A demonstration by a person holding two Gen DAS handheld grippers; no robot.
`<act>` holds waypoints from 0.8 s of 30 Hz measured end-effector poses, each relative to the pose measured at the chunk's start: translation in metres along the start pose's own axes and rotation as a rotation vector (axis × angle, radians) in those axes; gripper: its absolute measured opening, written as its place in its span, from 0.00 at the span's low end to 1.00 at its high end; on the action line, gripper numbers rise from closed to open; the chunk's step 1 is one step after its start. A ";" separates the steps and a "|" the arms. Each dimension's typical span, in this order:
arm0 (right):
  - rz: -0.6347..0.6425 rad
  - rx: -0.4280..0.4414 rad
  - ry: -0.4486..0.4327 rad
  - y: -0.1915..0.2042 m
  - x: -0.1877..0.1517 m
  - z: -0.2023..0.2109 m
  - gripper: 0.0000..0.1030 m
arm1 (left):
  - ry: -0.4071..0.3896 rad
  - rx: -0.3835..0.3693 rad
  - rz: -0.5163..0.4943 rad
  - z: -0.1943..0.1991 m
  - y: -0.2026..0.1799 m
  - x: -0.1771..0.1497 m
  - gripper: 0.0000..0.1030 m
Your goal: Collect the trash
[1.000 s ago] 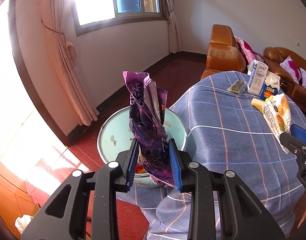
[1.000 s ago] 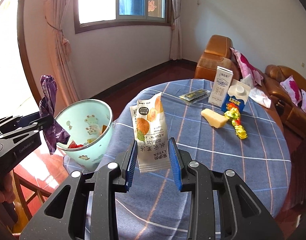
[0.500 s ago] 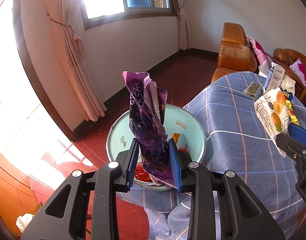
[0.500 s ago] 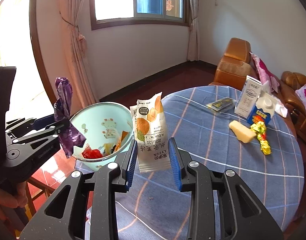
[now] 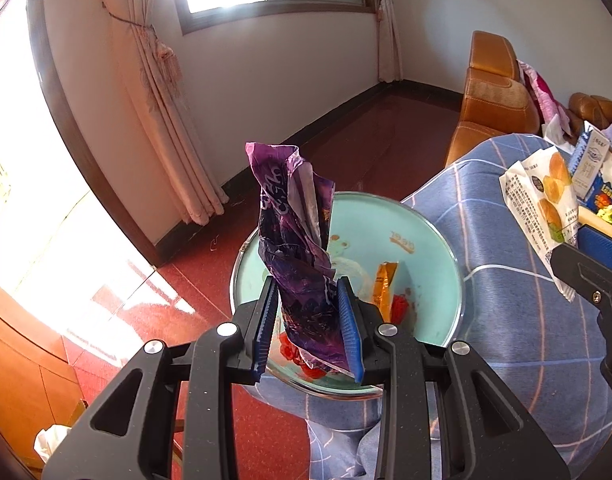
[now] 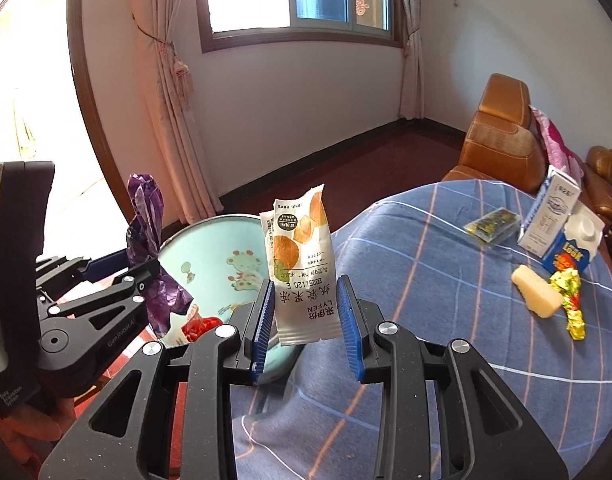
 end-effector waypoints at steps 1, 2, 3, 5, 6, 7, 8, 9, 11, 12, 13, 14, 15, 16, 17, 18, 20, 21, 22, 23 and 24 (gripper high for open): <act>-0.001 0.006 0.002 0.001 0.001 -0.003 0.31 | 0.004 0.002 0.001 -0.003 0.002 0.000 0.30; 0.002 0.014 0.003 0.003 0.002 -0.006 0.31 | 0.008 0.004 0.003 -0.006 0.003 0.000 0.30; 0.005 0.017 0.004 0.003 0.003 -0.008 0.31 | 0.012 0.006 0.006 -0.010 0.004 0.000 0.30; 0.015 0.021 0.006 0.006 0.005 -0.014 0.31 | 0.016 0.008 0.012 -0.014 0.005 0.001 0.30; 0.016 0.023 0.007 0.008 0.006 -0.015 0.31 | 0.017 0.012 0.015 -0.016 0.006 0.002 0.30; 0.016 0.027 0.009 0.008 0.007 -0.017 0.31 | 0.018 0.016 0.020 -0.017 0.007 0.003 0.30; 0.015 0.031 0.010 0.008 0.007 -0.019 0.31 | 0.020 0.016 0.022 -0.019 0.007 0.004 0.30; 0.015 0.035 0.013 0.009 0.008 -0.022 0.31 | 0.021 0.017 0.022 -0.020 0.007 0.004 0.30; 0.016 0.038 0.015 0.009 0.008 -0.025 0.31 | 0.020 0.023 0.018 -0.022 0.007 0.006 0.30; 0.015 0.040 0.017 0.009 0.009 -0.026 0.31 | 0.021 0.023 0.019 -0.023 0.006 0.006 0.30; 0.011 0.043 0.019 0.009 0.009 -0.028 0.31 | 0.023 0.023 0.021 -0.025 0.006 0.007 0.30; 0.010 0.047 0.022 0.010 0.010 -0.030 0.31 | 0.024 0.024 0.022 -0.026 0.005 0.008 0.30; 0.011 0.049 0.023 0.011 0.010 -0.031 0.31 | 0.024 0.024 0.022 -0.027 0.005 0.008 0.30; 0.014 0.048 0.023 0.013 0.010 -0.032 0.31 | 0.024 0.024 0.021 -0.027 0.004 0.008 0.30; 0.017 0.048 0.025 0.013 0.010 -0.034 0.31 | 0.025 0.026 0.020 -0.028 0.004 0.008 0.30; 0.019 0.048 0.026 0.014 0.010 -0.035 0.31 | 0.028 0.027 0.019 -0.029 0.004 0.007 0.30; 0.017 0.050 0.030 0.013 0.010 -0.038 0.31 | 0.039 0.030 0.016 -0.033 0.005 0.005 0.30; 0.015 0.050 0.032 0.013 0.010 -0.041 0.31 | 0.045 0.031 0.015 -0.035 0.005 0.004 0.30; 0.013 0.051 0.036 0.012 0.010 -0.043 0.31 | 0.053 0.033 0.014 -0.038 0.005 0.002 0.30; 0.011 0.053 0.040 0.012 0.010 -0.046 0.31 | 0.064 0.035 0.014 -0.041 0.006 -0.001 0.30; 0.010 0.054 0.045 0.012 0.009 -0.048 0.31 | 0.073 0.034 0.016 -0.044 0.007 -0.001 0.30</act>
Point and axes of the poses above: each gripper's, at about its wrist camera, not at the fingertips, and z roughly against the way its jaws point, y to its left, x to its top, the point moved 7 cm from there along -z, roughly the way its jaws point, and after that the axes turned 13 degrees about z, right-handed, at the moved point
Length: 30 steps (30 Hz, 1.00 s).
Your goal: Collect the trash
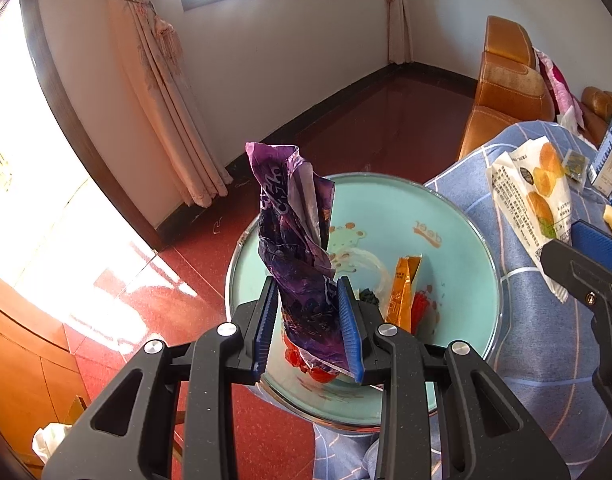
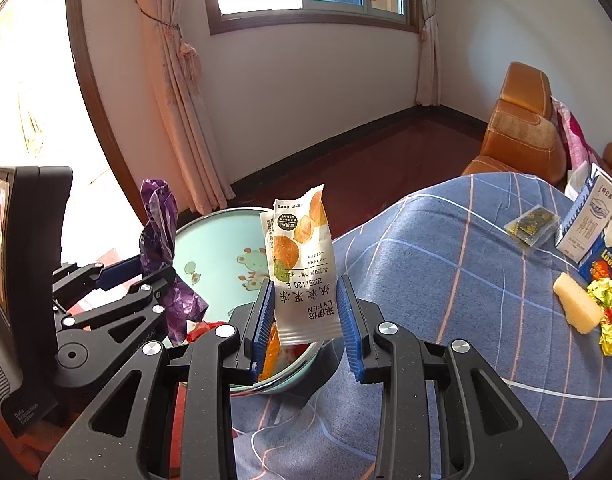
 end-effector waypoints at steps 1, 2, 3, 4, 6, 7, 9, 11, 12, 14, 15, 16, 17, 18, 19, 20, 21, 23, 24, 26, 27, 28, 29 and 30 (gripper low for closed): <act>-0.001 0.002 0.005 0.000 -0.001 -0.002 0.31 | 0.008 -0.003 0.002 -0.003 0.001 0.000 0.30; 0.000 0.002 0.009 0.000 -0.001 -0.004 0.31 | 0.020 -0.008 0.007 -0.006 0.001 -0.002 0.30; 0.003 0.003 0.013 0.001 -0.002 -0.006 0.31 | 0.026 -0.010 0.008 -0.008 0.000 -0.003 0.30; 0.005 0.004 0.017 0.000 -0.002 -0.008 0.31 | 0.030 -0.009 0.006 -0.010 0.000 -0.003 0.30; 0.004 0.009 0.026 0.001 -0.003 -0.011 0.32 | 0.035 -0.007 0.001 -0.014 -0.001 -0.002 0.30; 0.005 0.009 0.028 0.001 -0.003 -0.013 0.32 | 0.039 -0.007 0.000 -0.017 -0.001 -0.001 0.30; 0.009 0.010 0.036 0.001 -0.003 -0.017 0.32 | 0.041 0.000 0.000 -0.021 0.000 0.000 0.30; 0.010 0.011 0.044 0.001 -0.003 -0.022 0.32 | 0.047 0.008 0.000 -0.025 0.002 0.001 0.30; 0.010 0.010 0.047 0.001 -0.003 -0.025 0.32 | 0.049 0.011 0.001 -0.027 0.003 0.001 0.30; 0.011 0.010 0.054 0.001 -0.003 -0.029 0.32 | 0.058 0.018 0.004 -0.030 0.002 -0.002 0.30; 0.013 0.010 0.060 0.001 -0.003 -0.033 0.32 | 0.064 0.021 0.005 -0.033 0.003 -0.002 0.30; 0.015 0.012 0.063 0.001 -0.003 -0.035 0.32 | 0.067 0.023 0.006 -0.034 0.004 -0.002 0.30; 0.017 0.016 0.070 0.002 -0.003 -0.039 0.32 | 0.070 0.025 0.007 -0.035 0.005 -0.002 0.30; 0.018 0.018 0.074 0.002 -0.003 -0.042 0.32 | 0.074 0.031 0.005 -0.037 0.005 -0.002 0.31; 0.020 0.023 0.079 0.003 -0.003 -0.045 0.32 | 0.078 0.033 0.005 -0.039 0.006 -0.002 0.31; 0.020 0.028 0.084 0.004 -0.003 -0.047 0.32 | 0.084 0.032 0.007 -0.040 0.006 -0.002 0.31; 0.020 0.032 0.086 0.005 -0.003 -0.049 0.32 | 0.088 0.029 0.009 -0.041 0.007 -0.002 0.33; 0.028 0.041 0.091 0.006 -0.002 -0.051 0.34 | 0.091 0.026 0.000 -0.042 0.006 -0.002 0.33; 0.034 0.046 0.095 0.007 -0.003 -0.053 0.34 | 0.089 0.027 -0.005 -0.041 0.006 -0.002 0.37; 0.041 0.063 0.091 0.009 -0.002 -0.055 0.36 | 0.079 0.028 -0.013 -0.039 0.006 -0.001 0.48; 0.042 0.062 0.091 0.009 -0.002 -0.055 0.38 | 0.074 0.032 -0.013 -0.038 0.006 -0.001 0.52; 0.038 0.057 0.090 0.008 -0.002 -0.054 0.38 | 0.069 0.037 -0.014 -0.036 0.007 0.000 0.52; 0.032 0.055 0.088 0.007 -0.002 -0.053 0.38 | 0.066 0.043 -0.012 -0.035 0.008 0.000 0.54; 0.022 0.053 0.084 0.005 -0.002 -0.050 0.38 | 0.063 0.049 -0.007 -0.034 0.010 0.000 0.57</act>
Point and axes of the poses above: each gripper's, at about its wrist camera, not at the fingertips, and z roughly against the way its jaws point, y to its left, x to its top, the point moved 7 cm from there along -z, roughly the way its jaws point, and after that the axes turned 13 degrees about z, right-handed, at the moved point
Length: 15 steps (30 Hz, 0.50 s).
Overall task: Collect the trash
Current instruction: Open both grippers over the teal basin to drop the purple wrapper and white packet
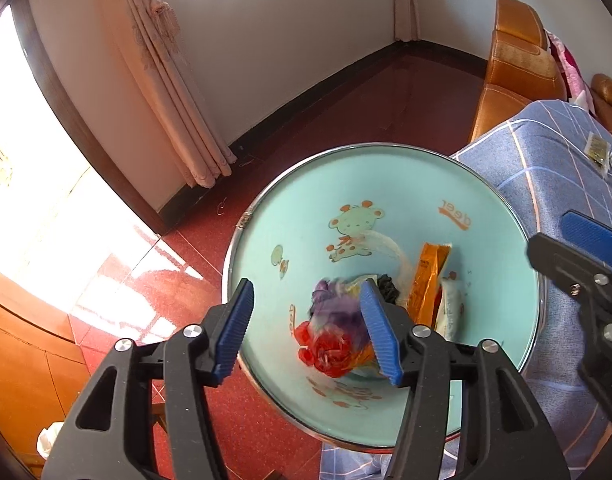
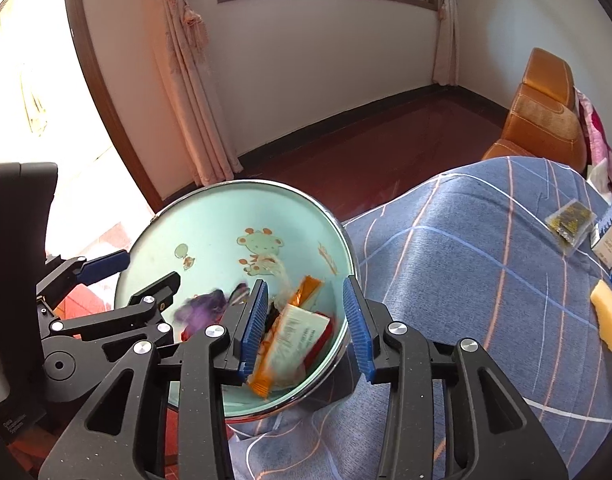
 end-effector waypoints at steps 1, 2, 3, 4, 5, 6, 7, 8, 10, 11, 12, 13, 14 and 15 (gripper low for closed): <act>-0.007 -0.005 -0.004 -0.002 0.000 0.003 0.38 | -0.006 0.010 0.008 0.002 0.003 0.001 0.59; -0.020 -0.017 -0.014 -0.006 0.000 0.008 0.38 | -0.011 0.017 0.012 0.004 0.004 0.001 0.60; -0.028 -0.025 -0.025 -0.009 0.000 0.013 0.38 | -0.018 0.031 0.019 0.006 0.006 0.002 0.61; -0.036 -0.036 -0.043 -0.012 0.000 0.021 0.38 | -0.024 0.043 0.027 0.007 0.009 0.002 0.62; -0.042 -0.049 -0.060 -0.014 0.001 0.028 0.38 | -0.029 0.051 0.038 0.010 0.011 0.002 0.66; -0.049 -0.069 -0.085 -0.017 0.000 0.038 0.40 | -0.033 0.050 0.051 0.012 0.012 0.002 0.69; -0.056 -0.081 -0.103 -0.019 -0.001 0.044 0.48 | -0.037 0.047 0.058 0.016 0.011 0.002 0.70; -0.065 -0.092 -0.125 -0.021 -0.003 0.051 0.54 | -0.040 0.045 0.058 0.018 0.010 0.002 0.71; -0.076 -0.123 -0.141 -0.026 -0.009 0.060 0.71 | -0.061 0.044 0.051 0.028 0.005 0.001 0.77; -0.079 -0.134 -0.143 -0.029 -0.012 0.063 0.71 | -0.073 0.045 0.047 0.032 0.003 0.000 0.83; -0.083 -0.141 -0.142 -0.030 -0.016 0.067 0.72 | -0.086 0.046 0.043 0.039 -0.002 -0.002 0.86; -0.091 -0.145 -0.138 -0.033 -0.021 0.071 0.74 | -0.094 0.042 0.040 0.044 -0.005 -0.003 0.87; -0.102 -0.148 -0.138 -0.037 -0.025 0.075 0.75 | -0.099 0.037 0.037 0.048 -0.009 -0.004 0.89; -0.118 -0.154 -0.141 -0.043 -0.030 0.081 0.77 | -0.104 0.033 0.038 0.053 -0.013 -0.006 0.91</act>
Point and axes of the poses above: each gripper's, at about its wrist camera, not at the fingertips, and z roughly against the way its jaws point, y to its left, x to its top, the point moved 7 cm from there along -z, roughly the way its jaws point, and after that the axes turned 13 degrees about z, right-handed, at the moved point
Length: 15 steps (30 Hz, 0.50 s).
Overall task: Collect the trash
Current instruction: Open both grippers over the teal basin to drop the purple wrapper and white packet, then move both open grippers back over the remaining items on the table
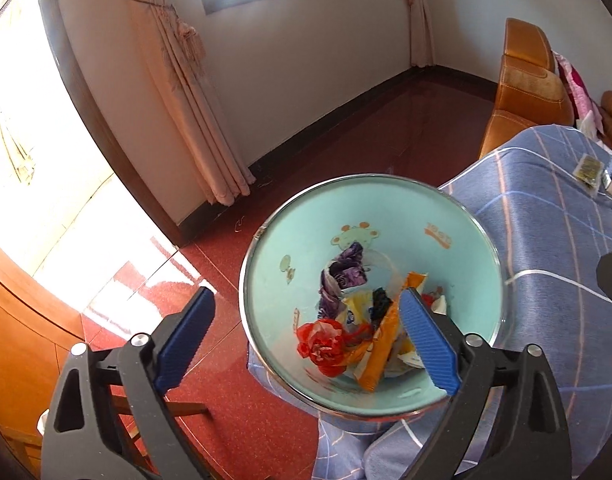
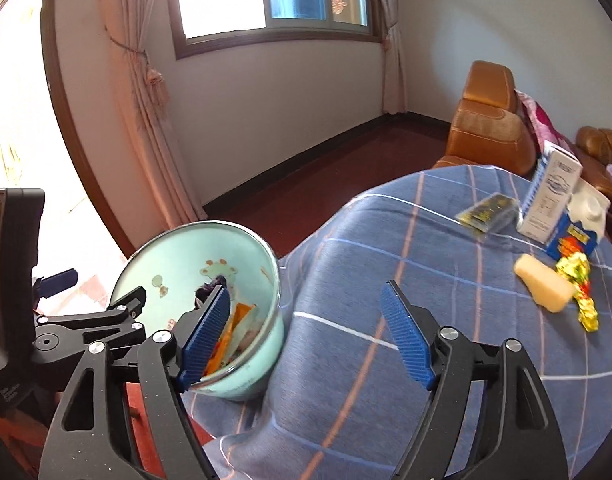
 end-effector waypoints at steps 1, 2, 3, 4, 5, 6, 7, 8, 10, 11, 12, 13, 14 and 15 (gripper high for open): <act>-0.010 -0.005 -0.003 -0.005 -0.003 0.005 0.77 | -0.004 -0.004 0.003 0.003 -0.004 -0.001 0.92; -0.018 -0.013 -0.005 -0.010 -0.005 0.009 0.77 | -0.009 -0.010 0.006 0.007 -0.008 -0.003 0.94; -0.028 -0.027 -0.007 -0.018 -0.009 0.016 0.78 | -0.010 -0.018 0.006 0.011 -0.013 -0.005 0.94; -0.036 -0.036 -0.008 -0.024 -0.012 0.020 0.78 | -0.010 -0.032 0.001 0.014 -0.019 -0.008 0.94; -0.045 -0.046 -0.008 -0.030 -0.015 0.024 0.78 | -0.007 -0.041 -0.006 0.017 -0.027 -0.011 0.94; -0.056 -0.063 -0.006 -0.039 -0.020 0.029 0.78 | -0.005 -0.046 -0.013 0.019 -0.033 -0.013 0.94; -0.064 -0.077 -0.001 -0.046 -0.024 0.032 0.78 | -0.004 -0.050 -0.022 0.021 -0.039 -0.017 0.94; -0.076 -0.092 0.006 -0.055 -0.029 0.035 0.78 | -0.001 -0.057 -0.036 0.024 -0.048 -0.021 0.94; -0.101 -0.114 0.019 -0.069 -0.040 0.041 0.80 | 0.003 -0.071 -0.057 0.029 -0.059 -0.027 0.94; -0.110 -0.127 0.026 -0.077 -0.046 0.044 0.81 | 0.005 -0.081 -0.069 0.032 -0.067 -0.030 0.94; -0.120 -0.141 0.030 -0.084 -0.051 0.047 0.83 | 0.005 -0.091 -0.082 0.035 -0.075 -0.033 0.94; -0.135 -0.160 0.032 -0.094 -0.058 0.051 0.85 | 0.005 -0.097 -0.094 0.038 -0.082 -0.036 0.94; -0.147 -0.173 0.032 -0.102 -0.063 0.055 0.85 | 0.005 -0.104 -0.102 0.040 -0.088 -0.038 0.94; -0.159 -0.183 0.034 -0.109 -0.068 0.058 0.85 | 0.005 -0.119 -0.117 0.043 -0.097 -0.041 0.94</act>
Point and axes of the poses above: each gripper's, at about its wrist camera, not at the fingertips, and z roughly against the way its jaws point, y to its left, x to its top, the point moved 7 cm from there along -z, roughly the way its jaws point, and after that the axes turned 13 degrees about z, right-handed, at the moved point
